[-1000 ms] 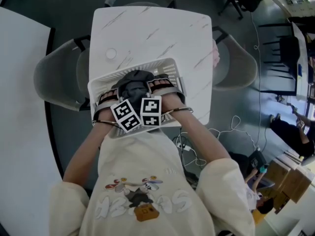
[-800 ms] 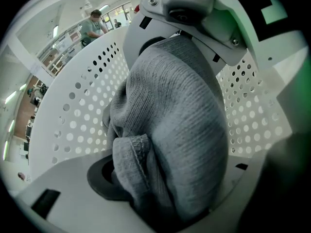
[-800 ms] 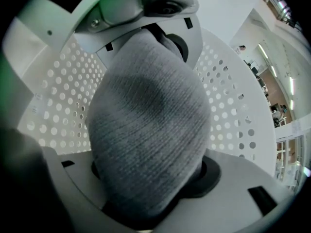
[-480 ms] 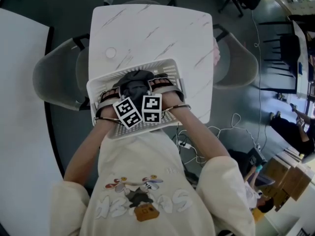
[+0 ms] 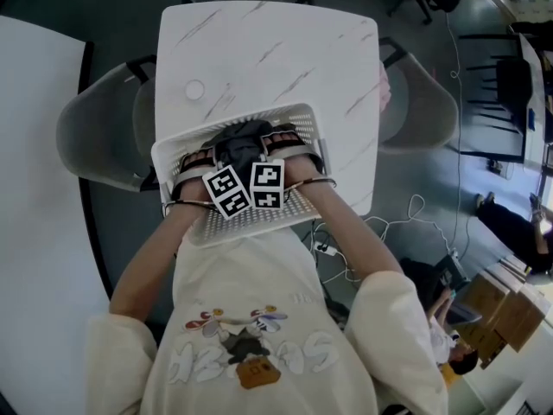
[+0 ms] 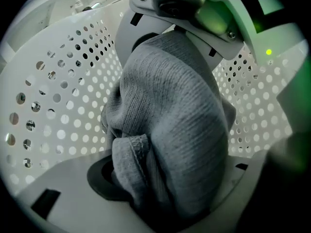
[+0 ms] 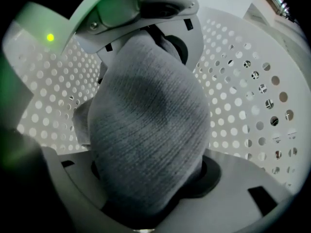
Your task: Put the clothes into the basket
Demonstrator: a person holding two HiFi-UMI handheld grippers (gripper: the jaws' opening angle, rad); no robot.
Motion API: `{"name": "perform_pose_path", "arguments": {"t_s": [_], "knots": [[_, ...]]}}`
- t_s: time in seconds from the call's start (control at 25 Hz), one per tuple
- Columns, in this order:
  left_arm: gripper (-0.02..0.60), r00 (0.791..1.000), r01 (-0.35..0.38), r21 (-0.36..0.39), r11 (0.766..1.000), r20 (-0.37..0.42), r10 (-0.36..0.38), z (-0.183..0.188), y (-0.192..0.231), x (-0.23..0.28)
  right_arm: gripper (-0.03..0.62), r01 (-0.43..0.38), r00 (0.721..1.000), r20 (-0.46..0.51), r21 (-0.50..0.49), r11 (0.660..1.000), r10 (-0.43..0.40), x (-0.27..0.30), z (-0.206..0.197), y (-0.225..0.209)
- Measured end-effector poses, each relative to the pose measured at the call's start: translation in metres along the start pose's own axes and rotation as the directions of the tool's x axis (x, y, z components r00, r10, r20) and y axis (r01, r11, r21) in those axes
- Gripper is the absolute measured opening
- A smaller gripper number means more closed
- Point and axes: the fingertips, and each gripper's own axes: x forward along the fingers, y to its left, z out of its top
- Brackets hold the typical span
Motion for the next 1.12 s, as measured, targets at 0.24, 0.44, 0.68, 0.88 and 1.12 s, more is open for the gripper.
{"name": "perform_pose_path", "arguments": {"t_s": [0.24, 0.44, 0.68, 0.88, 1.12], "knots": [[0.285, 1.000, 0.026, -0.008, 1.000, 0.000, -0.026, -0.002, 0.000, 0.015, 0.272, -0.024, 1.000, 0.009, 0.030, 0.999, 0.023, 0.016, -0.001, 0.000], [0.285, 0.998, 0.066, -0.013, 0.998, -0.013, -0.067, -0.004, -0.002, 0.026, 0.272, -0.041, 0.999, 0.007, 0.023, 0.999, 0.041, 0.025, -0.003, 0.002], [0.304, 0.991, 0.129, -0.024, 0.991, -0.026, -0.130, -0.006, -0.001, 0.034, 0.288, -0.045, 0.999, 0.001, 0.026, 0.999, 0.045, 0.031, -0.003, 0.001], [0.313, 0.994, 0.110, -0.012, 0.994, -0.027, -0.110, -0.006, -0.002, 0.030, 0.302, -0.040, 0.999, -0.002, 0.026, 0.999, 0.040, 0.028, -0.003, 0.002], [0.327, 0.997, 0.076, -0.015, 0.997, -0.018, -0.077, -0.005, 0.000, 0.023, 0.330, -0.023, 1.000, -0.004, 0.036, 0.999, 0.023, 0.022, -0.004, -0.001]]}}
